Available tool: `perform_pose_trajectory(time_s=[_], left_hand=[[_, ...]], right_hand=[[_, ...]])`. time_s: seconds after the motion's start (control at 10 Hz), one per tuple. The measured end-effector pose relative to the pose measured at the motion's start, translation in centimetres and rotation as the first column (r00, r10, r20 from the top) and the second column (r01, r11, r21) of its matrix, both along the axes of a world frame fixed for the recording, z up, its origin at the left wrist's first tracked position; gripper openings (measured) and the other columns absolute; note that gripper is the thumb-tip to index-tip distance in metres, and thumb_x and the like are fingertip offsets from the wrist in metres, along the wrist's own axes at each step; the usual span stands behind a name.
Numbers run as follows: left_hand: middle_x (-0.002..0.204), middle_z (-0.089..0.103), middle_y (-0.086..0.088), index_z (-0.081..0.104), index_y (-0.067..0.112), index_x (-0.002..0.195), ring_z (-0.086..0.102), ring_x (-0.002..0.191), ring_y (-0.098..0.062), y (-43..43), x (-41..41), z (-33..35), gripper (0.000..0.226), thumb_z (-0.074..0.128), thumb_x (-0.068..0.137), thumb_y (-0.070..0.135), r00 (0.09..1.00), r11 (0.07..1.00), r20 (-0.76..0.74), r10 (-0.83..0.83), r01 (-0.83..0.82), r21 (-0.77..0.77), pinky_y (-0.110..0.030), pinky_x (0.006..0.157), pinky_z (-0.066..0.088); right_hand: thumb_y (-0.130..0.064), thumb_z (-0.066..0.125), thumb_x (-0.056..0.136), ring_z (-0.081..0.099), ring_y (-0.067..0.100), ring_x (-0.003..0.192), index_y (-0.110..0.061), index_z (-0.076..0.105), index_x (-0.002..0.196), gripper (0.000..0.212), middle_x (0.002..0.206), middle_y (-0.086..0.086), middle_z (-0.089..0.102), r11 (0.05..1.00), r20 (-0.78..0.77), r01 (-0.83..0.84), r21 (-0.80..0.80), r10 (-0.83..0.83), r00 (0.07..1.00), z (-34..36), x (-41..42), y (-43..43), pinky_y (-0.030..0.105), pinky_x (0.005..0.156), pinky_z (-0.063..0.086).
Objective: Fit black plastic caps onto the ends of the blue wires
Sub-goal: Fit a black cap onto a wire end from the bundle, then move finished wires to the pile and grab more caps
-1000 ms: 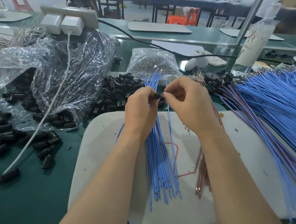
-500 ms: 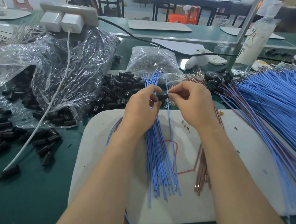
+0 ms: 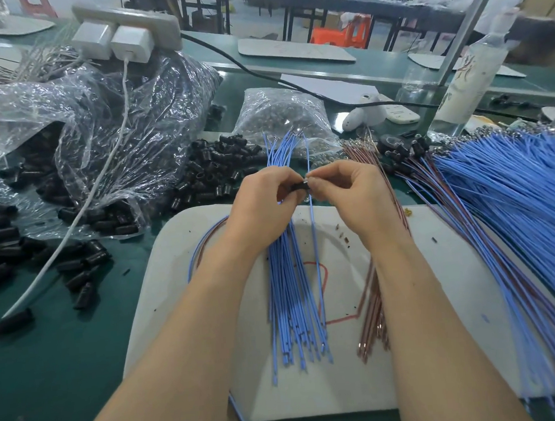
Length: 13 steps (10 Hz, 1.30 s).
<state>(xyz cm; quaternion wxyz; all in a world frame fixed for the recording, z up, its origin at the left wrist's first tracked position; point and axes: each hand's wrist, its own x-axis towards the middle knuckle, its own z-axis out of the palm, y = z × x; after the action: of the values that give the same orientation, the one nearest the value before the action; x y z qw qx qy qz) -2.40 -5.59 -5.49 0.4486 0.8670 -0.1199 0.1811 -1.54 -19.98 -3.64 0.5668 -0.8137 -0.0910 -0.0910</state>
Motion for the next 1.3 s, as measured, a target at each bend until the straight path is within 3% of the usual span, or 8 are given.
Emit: perform_pose_trajectory(time_s=[0.2,0.5,0.7,0.8,0.9,1.1,1.2,1.3], left_hand=[[0.079,0.065,0.005,0.070,0.015,0.094,0.048,0.065,-0.003,-0.1,0.2,0.0,0.009,0.067,0.086,0.018,1.000,0.999,-0.009,0.026,-0.026,-0.031,-0.019,0.066,0.042],[0.078,0.069,0.003,0.069,0.013,0.088,0.059,0.070,-0.006,-0.1,0.0,0.0,0.007,0.067,0.083,0.008,0.999,0.998,0.024,0.038,-0.036,-0.054,-0.018,0.070,0.047],[0.081,0.066,0.016,0.066,0.021,0.093,0.064,0.075,-0.003,-1.4,-0.9,3.5,0.007,0.066,0.088,0.018,0.990,0.943,0.083,0.114,-0.082,-0.323,-0.018,0.074,0.051],[0.083,0.069,0.011,0.066,0.018,0.094,0.065,0.076,-0.003,-2.1,-0.9,7.3,0.007,0.064,0.090,0.023,0.988,0.876,0.094,0.123,-0.063,-0.478,-0.019,0.074,0.052],[0.076,0.069,0.010,0.064,0.018,0.087,0.061,0.066,0.002,-3.3,-0.1,11.5,0.006,0.062,0.091,0.023,0.991,0.694,0.101,0.086,0.013,-0.720,-0.015,0.065,0.047],[0.064,0.066,0.004,0.057,0.014,0.075,0.060,0.059,-0.005,-10.8,3.2,14.5,0.016,0.063,0.090,0.013,0.998,0.229,0.052,-0.044,0.061,-0.972,-0.020,0.065,0.051],[0.060,0.063,0.005,0.052,0.011,0.075,0.059,0.057,-0.004,-15.8,5.1,11.7,0.019,0.058,0.093,0.010,0.966,0.267,-0.126,-0.226,-0.063,-0.962,-0.021,0.070,0.054],[0.070,0.053,0.003,0.045,0.014,0.072,0.051,0.063,-0.005,-20.3,5.1,7.7,0.026,0.050,0.095,0.005,0.825,0.417,-0.327,-0.460,-0.124,-0.901,-0.019,0.070,0.047]], right_hand=[[-0.006,0.063,0.089,0.068,0.014,0.068,-0.008,0.067,0.084,0.007,0.077,0.010,0.070,0.915,-0.196,0.065,0.398,0.016,0.980,-0.3,0.3,0.6,0.021,0.069,0.057],[-0.011,0.064,0.090,0.065,0.011,0.068,-0.011,0.066,0.083,0.008,0.075,0.003,0.068,0.909,-0.240,0.060,0.413,0.045,0.970,-0.6,0.3,1.3,0.020,0.067,0.054],[-0.042,0.042,0.099,0.062,0.025,0.107,-0.013,0.059,0.121,0.040,0.113,0.012,0.066,0.831,-0.278,-0.128,0.542,0.321,0.906,1.2,-0.8,2.5,0.037,0.096,0.047],[-0.041,0.033,0.101,0.065,0.025,0.082,-0.008,0.062,0.111,0.046,0.088,0.014,0.064,0.786,-0.299,-0.210,0.582,0.447,0.843,3.4,-2.4,1.6,0.036,0.085,0.053],[-0.027,0.039,0.101,0.048,0.015,0.051,-0.006,0.064,0.095,0.033,0.059,0.001,0.044,0.820,-0.233,-0.248,0.516,0.413,0.880,5.9,-4.2,-2.1,0.021,0.050,0.046],[-0.018,0.048,0.099,0.038,0.004,0.035,-0.019,0.063,0.088,0.019,0.052,-0.006,0.056,0.991,-0.098,0.126,0.034,-0.122,0.988,9.1,-7.5,-11.8,0.016,0.040,0.029],[-0.021,0.051,0.095,0.051,0.001,0.044,-0.020,0.060,0.080,0.018,0.060,-0.003,0.065,0.858,-0.016,0.425,-0.289,-0.448,0.894,7.1,-7.0,-15.6,0.026,0.053,0.037],[-0.021,0.053,0.094,0.065,0.025,0.088,-0.014,0.065,0.089,0.015,0.091,0.009,0.071,0.671,-0.042,0.527,-0.521,-0.637,0.770,3.2,-5.4,-17.1,0.035,0.077,0.048]])
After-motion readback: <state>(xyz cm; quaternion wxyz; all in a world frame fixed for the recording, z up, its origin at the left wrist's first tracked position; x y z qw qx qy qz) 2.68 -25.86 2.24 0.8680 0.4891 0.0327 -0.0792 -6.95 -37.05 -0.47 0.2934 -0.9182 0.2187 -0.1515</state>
